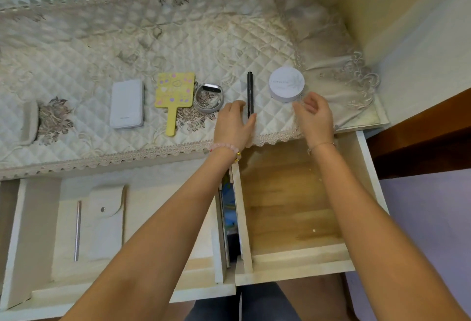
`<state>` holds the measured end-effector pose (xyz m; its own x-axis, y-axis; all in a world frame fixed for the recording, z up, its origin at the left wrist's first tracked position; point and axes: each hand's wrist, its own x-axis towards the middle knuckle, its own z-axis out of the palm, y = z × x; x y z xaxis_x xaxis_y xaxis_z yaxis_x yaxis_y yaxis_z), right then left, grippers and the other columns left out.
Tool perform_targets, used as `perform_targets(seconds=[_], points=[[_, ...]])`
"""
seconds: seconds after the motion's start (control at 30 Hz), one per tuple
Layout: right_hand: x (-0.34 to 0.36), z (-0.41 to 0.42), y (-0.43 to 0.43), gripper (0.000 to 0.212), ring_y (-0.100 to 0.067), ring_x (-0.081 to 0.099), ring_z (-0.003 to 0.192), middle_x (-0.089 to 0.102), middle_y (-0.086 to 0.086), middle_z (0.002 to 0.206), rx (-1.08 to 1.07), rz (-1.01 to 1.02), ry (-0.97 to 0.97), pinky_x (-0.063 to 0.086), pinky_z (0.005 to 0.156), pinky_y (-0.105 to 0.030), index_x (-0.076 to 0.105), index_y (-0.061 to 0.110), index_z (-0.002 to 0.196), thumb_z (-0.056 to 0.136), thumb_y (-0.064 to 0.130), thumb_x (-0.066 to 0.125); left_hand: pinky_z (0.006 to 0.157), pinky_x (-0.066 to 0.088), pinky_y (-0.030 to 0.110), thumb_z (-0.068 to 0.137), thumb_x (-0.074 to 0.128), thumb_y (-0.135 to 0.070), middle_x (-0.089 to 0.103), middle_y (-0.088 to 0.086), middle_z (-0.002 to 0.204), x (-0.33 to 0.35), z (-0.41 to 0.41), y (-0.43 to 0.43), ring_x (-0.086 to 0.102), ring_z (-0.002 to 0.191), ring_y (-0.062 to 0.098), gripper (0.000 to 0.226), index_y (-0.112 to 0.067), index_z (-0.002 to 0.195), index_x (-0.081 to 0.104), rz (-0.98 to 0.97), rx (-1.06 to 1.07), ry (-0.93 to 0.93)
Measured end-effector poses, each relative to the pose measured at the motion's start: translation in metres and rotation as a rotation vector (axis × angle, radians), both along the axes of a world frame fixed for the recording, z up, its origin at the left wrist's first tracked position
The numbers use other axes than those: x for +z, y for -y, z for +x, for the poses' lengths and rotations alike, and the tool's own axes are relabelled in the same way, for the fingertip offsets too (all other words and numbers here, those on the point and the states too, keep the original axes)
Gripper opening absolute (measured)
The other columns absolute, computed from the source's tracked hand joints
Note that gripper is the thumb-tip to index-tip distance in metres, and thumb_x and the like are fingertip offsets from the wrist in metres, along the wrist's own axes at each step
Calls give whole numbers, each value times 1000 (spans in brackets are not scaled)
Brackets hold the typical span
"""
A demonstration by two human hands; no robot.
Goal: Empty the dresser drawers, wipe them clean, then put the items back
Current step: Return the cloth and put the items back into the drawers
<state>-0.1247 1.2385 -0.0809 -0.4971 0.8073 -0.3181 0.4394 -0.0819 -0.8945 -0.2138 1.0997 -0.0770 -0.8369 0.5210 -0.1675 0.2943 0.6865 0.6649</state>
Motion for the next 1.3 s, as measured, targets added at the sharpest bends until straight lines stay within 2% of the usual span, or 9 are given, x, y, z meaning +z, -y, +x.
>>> perform_targets(seconds=[0.1,0.2,0.27,0.37,0.53,0.8,0.9,1.1,1.3], points=[[-10,-18,-16,53,-10,51,99,55,1,111,-28,-2,27,39,84,-22,51,8,125,81,31,68,83,42,32,86,60,-25,56,11,111,-5,-7,-12,52,101,25,36,-6,116,54,21,90,18],[-14,-34,-26,27,-16,49,81,51,0,85,-7,39,30,42,73,-30,60,12,87,74,32,72,77,45,32,84,63,-27,56,9,107,-7,-11,-17,52,98,23,34,-8,111,55,0,117,7],[-13,-40,-29,36,-17,58,87,62,-2,96,-6,72,47,51,77,-32,65,15,99,70,34,75,75,46,33,83,63,-27,57,8,105,-7,-11,-19,53,97,22,32,-10,109,55,-3,135,13],[-13,-45,-31,55,-21,61,99,62,-6,115,-22,96,99,53,86,-36,61,15,116,68,37,76,75,49,36,83,62,-27,59,6,103,-5,-12,-20,55,95,21,29,-13,107,56,-21,160,26],[-13,-43,-30,52,-22,61,101,61,-10,116,16,94,91,53,84,-33,63,13,117,70,31,77,71,50,34,82,61,-25,64,3,96,-2,-13,-20,60,84,20,24,-14,103,59,-11,201,51],[-16,-32,-16,48,-26,47,118,52,-9,127,54,177,108,43,98,-37,58,14,118,74,25,74,56,40,21,79,62,-17,54,-12,70,-2,-11,-9,53,66,7,9,-20,87,58,107,259,125],[-14,-32,-14,46,-27,44,121,52,-8,127,72,142,96,42,100,-39,56,13,118,75,21,73,59,43,22,78,64,-16,55,-11,69,-4,-9,-1,55,66,8,10,-20,85,58,151,290,173],[-7,-35,-8,43,-24,51,111,55,-12,120,57,80,50,48,91,-33,54,11,113,74,12,73,58,44,20,79,65,-17,55,-12,68,-5,-6,12,53,61,2,10,-18,88,60,175,320,212],[1,-31,1,50,-14,56,95,63,-7,109,-6,-25,-41,49,85,-29,50,10,114,72,7,76,64,50,28,78,66,-19,59,-7,71,0,-6,24,59,68,12,12,-19,89,61,226,338,267]])
